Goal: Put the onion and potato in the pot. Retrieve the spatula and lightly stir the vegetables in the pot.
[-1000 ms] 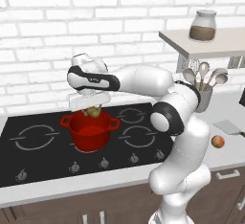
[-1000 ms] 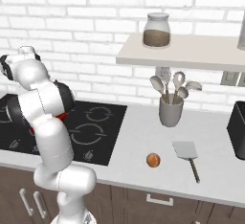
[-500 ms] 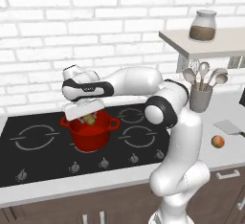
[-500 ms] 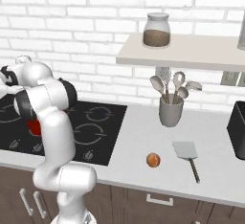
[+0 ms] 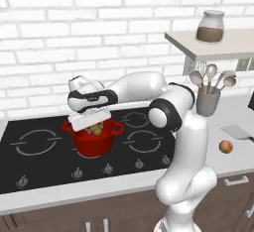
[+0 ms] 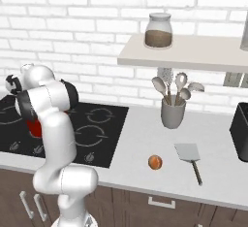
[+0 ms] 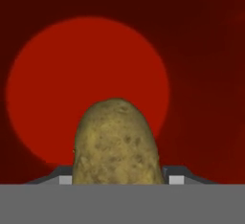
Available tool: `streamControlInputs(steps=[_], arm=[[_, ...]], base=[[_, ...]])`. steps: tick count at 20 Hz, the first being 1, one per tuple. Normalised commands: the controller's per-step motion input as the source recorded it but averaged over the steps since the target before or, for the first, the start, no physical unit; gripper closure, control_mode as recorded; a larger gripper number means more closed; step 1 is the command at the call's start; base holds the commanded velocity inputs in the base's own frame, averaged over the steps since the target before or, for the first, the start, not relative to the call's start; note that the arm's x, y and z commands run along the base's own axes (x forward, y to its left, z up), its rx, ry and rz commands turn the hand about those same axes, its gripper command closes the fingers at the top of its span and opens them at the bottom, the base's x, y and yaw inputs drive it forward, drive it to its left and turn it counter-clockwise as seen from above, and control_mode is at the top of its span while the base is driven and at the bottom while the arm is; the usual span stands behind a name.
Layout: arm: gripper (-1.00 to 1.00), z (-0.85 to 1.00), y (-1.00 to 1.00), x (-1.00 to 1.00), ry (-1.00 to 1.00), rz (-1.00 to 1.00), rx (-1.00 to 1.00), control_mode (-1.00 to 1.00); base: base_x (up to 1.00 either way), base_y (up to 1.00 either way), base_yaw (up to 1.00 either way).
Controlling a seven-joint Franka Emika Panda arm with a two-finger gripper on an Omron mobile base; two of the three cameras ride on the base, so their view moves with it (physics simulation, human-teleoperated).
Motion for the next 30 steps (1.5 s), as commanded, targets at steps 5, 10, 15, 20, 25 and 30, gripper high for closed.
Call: streamControlInputs(steps=[5,10,15,20,25,30], arm=[[-1.0,0.0,-0.01,0.0,-0.11,0.0,0.02,-1.0],[-1.0,0.13,-0.11,0.0,-0.15,0.0,0.04,-1.0],[-1.0,0.43,-0.13,-0.1,-0.16,0.0,0.07,-1.0],[-1.0,0.97,-0.73,-0.89,-0.27,0.0,0.11,-1.0],[-1.0,0.44,-1.0,-0.42,-0.08,-0.12,0.06,-1.0],[-1.0,0.03,-1.0,-0.16,0.01,-0.21,0.07,-1.0]], base=[[0.0,0.0,0.0],[0.0,0.0,0.0],[0.0,0.0,0.0],[0.0,0.0,0.0],[0.0,0.0,0.0],[0.0,0.0,0.0]])
